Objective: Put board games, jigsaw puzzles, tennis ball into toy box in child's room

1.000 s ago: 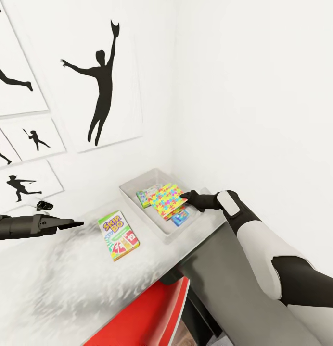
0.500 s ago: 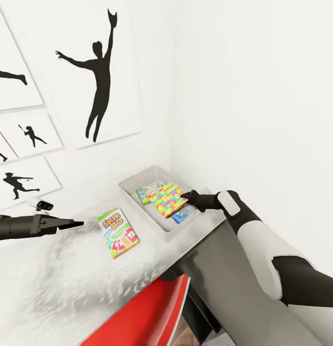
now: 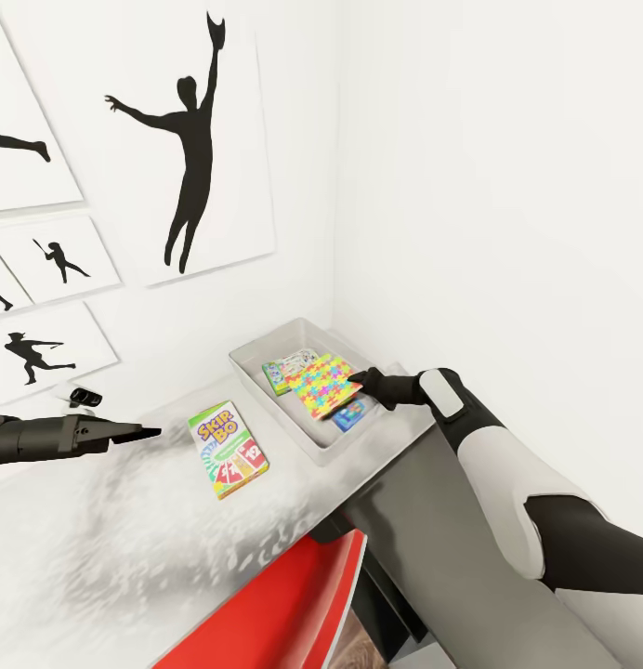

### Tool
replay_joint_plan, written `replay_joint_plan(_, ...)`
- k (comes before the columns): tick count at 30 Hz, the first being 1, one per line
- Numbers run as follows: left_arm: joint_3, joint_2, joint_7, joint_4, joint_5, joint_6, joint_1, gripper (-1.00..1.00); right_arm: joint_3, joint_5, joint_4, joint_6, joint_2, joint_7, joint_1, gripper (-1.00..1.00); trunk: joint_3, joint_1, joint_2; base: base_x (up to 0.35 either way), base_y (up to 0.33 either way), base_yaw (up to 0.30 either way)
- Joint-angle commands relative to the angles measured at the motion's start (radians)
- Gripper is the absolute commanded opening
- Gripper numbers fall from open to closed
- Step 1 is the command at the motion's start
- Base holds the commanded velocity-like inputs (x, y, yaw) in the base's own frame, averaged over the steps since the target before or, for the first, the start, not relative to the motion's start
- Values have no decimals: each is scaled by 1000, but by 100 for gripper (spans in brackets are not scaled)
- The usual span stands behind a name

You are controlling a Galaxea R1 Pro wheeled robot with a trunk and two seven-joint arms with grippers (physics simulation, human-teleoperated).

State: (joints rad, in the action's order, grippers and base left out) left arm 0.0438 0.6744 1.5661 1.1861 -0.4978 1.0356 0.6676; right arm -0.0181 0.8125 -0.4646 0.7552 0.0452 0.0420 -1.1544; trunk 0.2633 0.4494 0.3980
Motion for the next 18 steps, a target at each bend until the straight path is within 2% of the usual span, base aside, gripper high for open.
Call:
replay_joint_plan(1,3,1,5,0,-1,11,1,100,-2,-5,0,2,1,4,-1,-100,2,1,2,0,0,0)
replay_joint_plan(2,3,2,5,0,-1,11,1,100,-2,-5,0,2,3,4,-1,100,2,1,2,0,0,0)
replay_joint_plan(8,2,4,5,-1,-1,11,1,100,-4,-6,0,1,1,4,-1,100,2,1,2,0,0,0)
replay_joint_plan(18,2,6,5,0,-1,11,1,100,-46,-5,0,-24,-2,4,-2,100,2,1,2,0,0,0)
